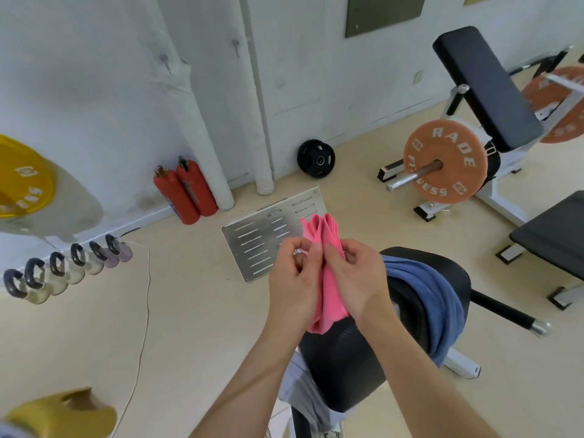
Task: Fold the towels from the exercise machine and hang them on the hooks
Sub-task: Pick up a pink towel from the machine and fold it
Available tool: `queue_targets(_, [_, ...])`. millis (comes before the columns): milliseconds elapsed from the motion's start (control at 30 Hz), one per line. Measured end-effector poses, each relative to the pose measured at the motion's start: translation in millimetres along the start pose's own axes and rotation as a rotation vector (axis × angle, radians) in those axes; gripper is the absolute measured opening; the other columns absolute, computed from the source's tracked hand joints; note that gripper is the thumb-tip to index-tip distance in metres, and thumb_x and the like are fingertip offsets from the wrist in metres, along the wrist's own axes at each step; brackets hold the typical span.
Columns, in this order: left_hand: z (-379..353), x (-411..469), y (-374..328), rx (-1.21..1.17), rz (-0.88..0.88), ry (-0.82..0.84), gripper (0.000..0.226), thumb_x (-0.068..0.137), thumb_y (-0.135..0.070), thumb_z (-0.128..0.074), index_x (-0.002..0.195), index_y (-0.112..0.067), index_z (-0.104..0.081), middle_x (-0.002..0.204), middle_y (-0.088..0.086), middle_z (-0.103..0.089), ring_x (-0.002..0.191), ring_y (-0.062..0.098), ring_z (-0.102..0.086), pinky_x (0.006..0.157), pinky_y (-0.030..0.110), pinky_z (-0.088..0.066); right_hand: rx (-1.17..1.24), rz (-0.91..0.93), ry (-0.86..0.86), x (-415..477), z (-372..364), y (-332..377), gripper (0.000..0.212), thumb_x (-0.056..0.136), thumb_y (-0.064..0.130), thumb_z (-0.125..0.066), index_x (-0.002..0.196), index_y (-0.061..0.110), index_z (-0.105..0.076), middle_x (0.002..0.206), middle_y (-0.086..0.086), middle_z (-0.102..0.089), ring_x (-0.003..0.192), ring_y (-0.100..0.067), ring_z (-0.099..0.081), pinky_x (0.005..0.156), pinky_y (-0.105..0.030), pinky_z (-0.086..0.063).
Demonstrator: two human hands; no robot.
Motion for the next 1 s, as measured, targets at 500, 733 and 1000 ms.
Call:
queue_targets(500, [41, -7, -60, 0.265, -0.371, 0.306, 0.038, 0.082, -0.007, -0.070, 0.114, -0.027, -0.068, 0.109, -0.008, -0.059, 0.099, 0.006, -0.058, 0.082, 0.015, -0.047, 0.428, -0.228, 0.390, 13, -8, 56, 0.021, 0.092, 0.011, -0.051, 0.073, 0.006, -0.058, 0.056, -0.006, -0.052, 0.046, -0.015, -0.054, 0.044, -0.027, -0.042])
queue_targets(733, [77, -6, -57, 0.389, -0.452, -0.017, 0.055, 0.078, -0.018, -0.068, 0.125, -0.040, -0.049, 0.124, -0.023, -0.054, 0.118, 0.003, -0.049, 0.096, 0.020, -0.042, 0.899, -0.399, 0.428, 22, -25, 87, 0.010, 0.091, -0.001, -0.048, 0.086, 0.005, -0.054, 0.065, -0.006, -0.051, 0.040, -0.007, -0.048, 0.038, -0.015, -0.043])
queue_targets(1000, [73, -18, -73, 0.105, -0.417, -0.119, 0.068, 0.072, -0.029, -0.079, 0.129, -0.037, -0.044, 0.124, -0.015, -0.057, 0.117, 0.009, -0.055, 0.094, 0.027, -0.047, 0.890, -0.271, 0.545, 13, -59, 109, 0.048, 0.094, -0.004, -0.044, 0.126, 0.032, -0.046, 0.080, -0.008, -0.062, 0.053, -0.012, -0.053, 0.050, -0.020, -0.053])
Point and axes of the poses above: each hand's wrist, its own x-axis towards the middle knuckle, its own z-axis out of the back of the hand, y = z × x, the point moved 3 cm from there along x, towards the middle knuckle
